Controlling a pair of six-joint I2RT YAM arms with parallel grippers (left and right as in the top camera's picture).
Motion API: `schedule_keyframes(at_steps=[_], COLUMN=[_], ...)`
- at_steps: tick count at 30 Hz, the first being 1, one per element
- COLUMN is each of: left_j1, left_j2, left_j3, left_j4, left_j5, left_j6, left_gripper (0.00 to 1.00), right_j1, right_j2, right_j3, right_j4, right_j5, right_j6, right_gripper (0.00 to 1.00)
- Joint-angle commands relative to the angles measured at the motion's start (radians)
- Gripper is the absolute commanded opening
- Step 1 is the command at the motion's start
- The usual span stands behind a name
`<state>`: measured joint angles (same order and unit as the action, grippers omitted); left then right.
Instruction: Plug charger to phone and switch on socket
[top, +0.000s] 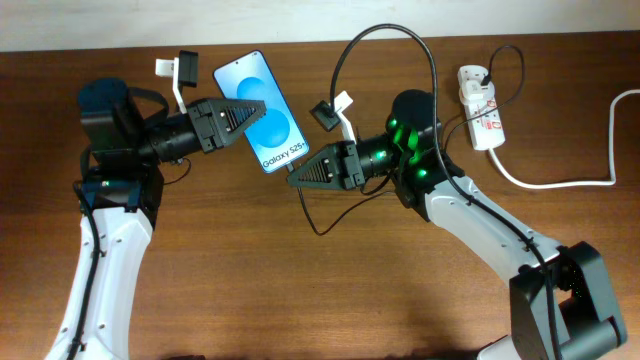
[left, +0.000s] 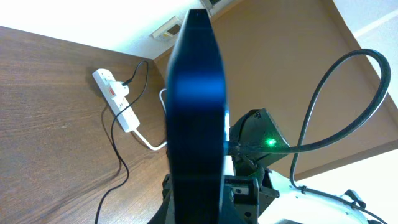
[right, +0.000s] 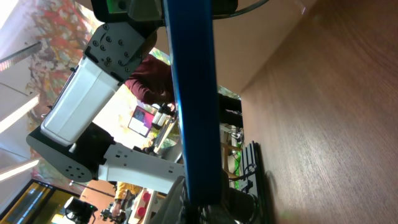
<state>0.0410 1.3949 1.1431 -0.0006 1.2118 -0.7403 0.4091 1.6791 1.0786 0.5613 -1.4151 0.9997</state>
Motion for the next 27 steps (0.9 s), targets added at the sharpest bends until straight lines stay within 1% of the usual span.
schedule_keyframes(at_steps=[1,4,5,10,12,14,15,17,18,21,24,27], left_j1=[-0.089,-0.117,-0.126,-0.126,-0.127,-0.132,-0.143,-0.146,-0.146,-0.176,-0.189,-0.207], left_j2=[-0.009,-0.009,-0.009,-0.009,-0.009,-0.009,-0.009,-0.009,-0.009,-0.009,-0.009,-0.010], left_j3=[-0.053,-0.053,-0.053,-0.053,-0.053,-0.053,-0.053,-0.053,-0.053,-0.053,-0.053,-0.053], left_j4=[-0.072,-0.196,-0.210,-0.222,-0.222,-0.236,-0.264,-0.278,-0.279,-0.293,-0.293,-0.333], left_j5=[0.290,0.291,0.290,0.250,0.219,0.220,0.220,0.204,0.201,0.195,0.123,0.111], left_j6=[0.074,0.174,0.183,0.186,0.185,0.186,0.206,0.219,0.219,0.219,0.219,0.219], left_gripper=[0.00,0.00,0.00,0.00,0.00,0.00,0.00,0.00,0.00,0.00,0.00,0.00], right_j1=[-0.024,-0.023,-0.023,-0.025,-0.025,-0.033,-0.055,-0.067,-0.053,-0.052,-0.044,-0.057], right_j2=[-0.018,-0.018,-0.017,-0.018,-0.017,-0.017,-0.017,-0.017,-0.015,-0.016,-0.016,-0.016], right_j3=[0.109,0.134,0.134,0.141,0.140,0.148,0.169,0.177,0.177,0.192,0.192,0.213], right_j4=[0.050,0.048,0.028,0.058,-0.005,0.016,0.022,-0.014,-0.032,-0.011,-0.026,-0.026], right_j5=[0.269,0.246,0.239,0.241,0.241,0.249,0.248,0.223,0.229,0.279,0.279,0.292], right_j6=[0.003,0.003,0.000,0.004,-0.008,-0.013,0.005,0.003,-0.022,-0.014,-0.014,-0.014], right_gripper=[0.04,0.04,0.04,0.04,0.04,0.04,0.04,0.04,0.04,0.04,0.04,0.04])
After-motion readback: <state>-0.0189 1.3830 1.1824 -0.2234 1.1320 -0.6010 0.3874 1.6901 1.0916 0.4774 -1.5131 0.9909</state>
